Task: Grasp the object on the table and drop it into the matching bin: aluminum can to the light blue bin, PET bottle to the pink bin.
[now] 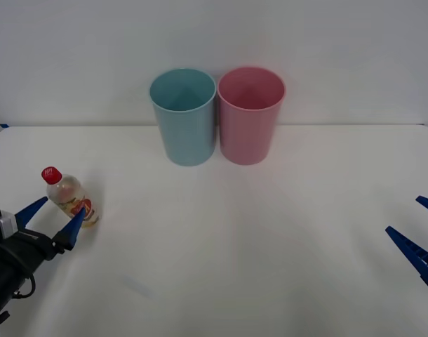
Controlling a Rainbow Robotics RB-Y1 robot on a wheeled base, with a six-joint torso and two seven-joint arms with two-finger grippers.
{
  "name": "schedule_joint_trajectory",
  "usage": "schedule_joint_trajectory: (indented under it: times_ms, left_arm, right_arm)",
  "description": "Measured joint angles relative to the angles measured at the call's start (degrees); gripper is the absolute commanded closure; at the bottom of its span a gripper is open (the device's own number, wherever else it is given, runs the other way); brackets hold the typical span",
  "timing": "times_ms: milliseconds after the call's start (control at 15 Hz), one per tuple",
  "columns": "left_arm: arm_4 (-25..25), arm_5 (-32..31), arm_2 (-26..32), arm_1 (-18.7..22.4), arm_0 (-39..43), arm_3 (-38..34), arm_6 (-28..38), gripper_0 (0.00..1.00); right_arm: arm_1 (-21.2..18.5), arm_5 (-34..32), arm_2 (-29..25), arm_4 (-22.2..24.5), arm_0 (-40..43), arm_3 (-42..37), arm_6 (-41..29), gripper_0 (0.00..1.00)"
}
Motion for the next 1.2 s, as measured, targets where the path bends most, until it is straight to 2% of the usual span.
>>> schedule_joint_trajectory:
  times_ms: [400, 733, 800, 867, 933, 1000, 1200]
  left_arm:
    - [-0.77, 0.96, -1.17, -0.36, -4.46, 3.73, -0.92, 0.00]
    - [-1.38, 1.16, -1.18, -1.52, -5.37, 4.02, -1.10, 0.00]
    - [-1.39, 1.16, -1.17, -1.55, -5.41, 4.02, -1.11, 0.11]
    - [-1.39, 1.18, -1.15, -1.54, -5.42, 4.02, -1.11, 0.62]
    - [-1.40, 1.23, -1.18, -1.56, -5.42, 4.02, -1.17, 0.88]
    - [-1.42, 1.23, -1.19, -1.52, -5.42, 4.02, -1.33, 1.00]
    - [-1.73, 1.21, -1.19, -1.52, -5.42, 4.02, -1.75, 1.00]
  right_arm:
    - [0.00, 0.00, 0.00, 0.00, 0.00, 0.00, 0.00, 0.00]
    - [0.00, 0.00, 0.00, 0.00, 0.00, 0.00, 0.00, 0.00]
    - [0.00, 0.00, 0.00, 0.00, 0.00, 0.00, 0.00, 0.00]
    - [0.00, 0.00, 0.00, 0.00, 0.00, 0.00, 0.00, 0.00]
    - [0.00, 0.00, 0.00, 0.00, 0.00, 0.00, 0.00, 0.00]
    - [0.00, 0.00, 0.00, 0.00, 0.00, 0.00, 0.00, 0.00]
    - [0.00, 0.00, 0.00, 0.00, 0.00, 0.00, 0.00, 0.00]
